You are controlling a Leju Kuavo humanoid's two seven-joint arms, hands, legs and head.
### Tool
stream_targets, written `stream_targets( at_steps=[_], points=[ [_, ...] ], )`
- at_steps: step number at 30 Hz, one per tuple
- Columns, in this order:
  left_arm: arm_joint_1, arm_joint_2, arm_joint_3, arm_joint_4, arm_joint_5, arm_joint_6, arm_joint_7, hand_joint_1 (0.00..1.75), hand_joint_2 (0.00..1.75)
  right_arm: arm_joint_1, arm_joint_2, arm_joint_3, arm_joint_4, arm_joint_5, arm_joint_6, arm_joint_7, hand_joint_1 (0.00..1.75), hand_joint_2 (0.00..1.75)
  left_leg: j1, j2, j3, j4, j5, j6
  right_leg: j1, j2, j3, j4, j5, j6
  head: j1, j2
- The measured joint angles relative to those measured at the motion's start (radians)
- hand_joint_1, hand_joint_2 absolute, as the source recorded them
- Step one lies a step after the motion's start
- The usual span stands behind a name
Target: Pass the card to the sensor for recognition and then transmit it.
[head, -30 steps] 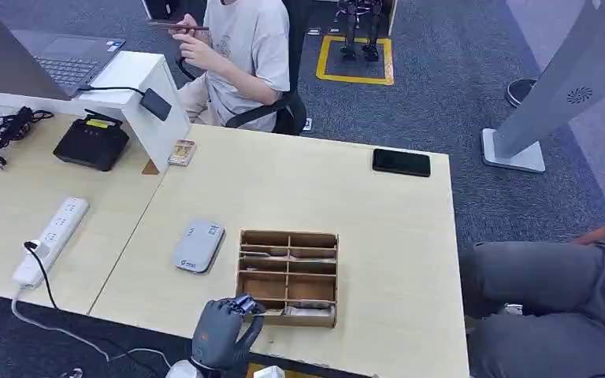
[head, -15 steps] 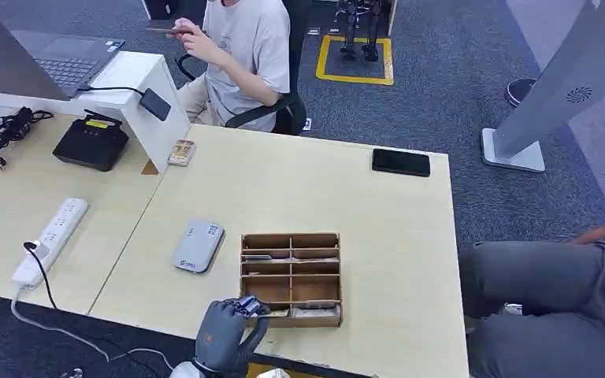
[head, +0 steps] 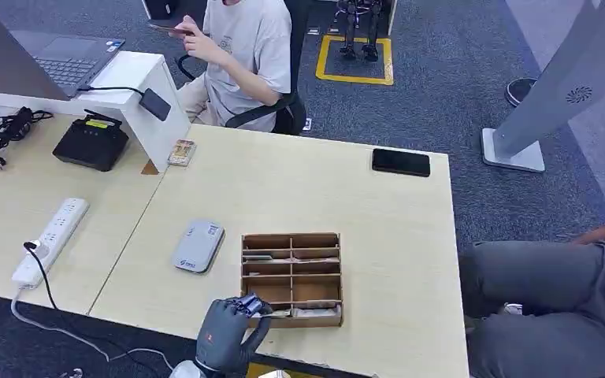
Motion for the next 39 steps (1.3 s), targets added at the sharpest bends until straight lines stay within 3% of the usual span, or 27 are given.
stream_targets(
  at_steps=[21,32,39],
  points=[
    [-0.006,0.005,0.001,-0.026,0.008,0.000,-0.012,1.75,1.75,0.002,0.002,-0.010,0.000,0.022,0.003,0.002,0.00,0.00,0.000,0.000,0.000,0.000,0.000,0.000,0.000,0.000,0.000,0.000,0.000,0.000,0.000,0.000],
    [0.004,0.036,0.001,-0.168,0.053,0.000,0.021,1.75,1.75,0.004,0.002,-0.033,0.000,0.033,0.001,0.003,0.00,0.00,0.000,0.000,0.000,0.000,0.000,0.000,0.000,0.000,0.000,0.000,0.000,0.000,0.000,0.000],
    [0.006,0.047,0.016,-0.278,0.079,0.000,0.008,1.75,1.75,0.006,0.003,-0.049,0.000,0.042,0.000,0.003,0.00,0.00,0.000,0.000,0.000,0.000,0.000,0.000,0.000,0.000,0.000,0.000,0.000,0.000,0.000,0.000]
  ],
)
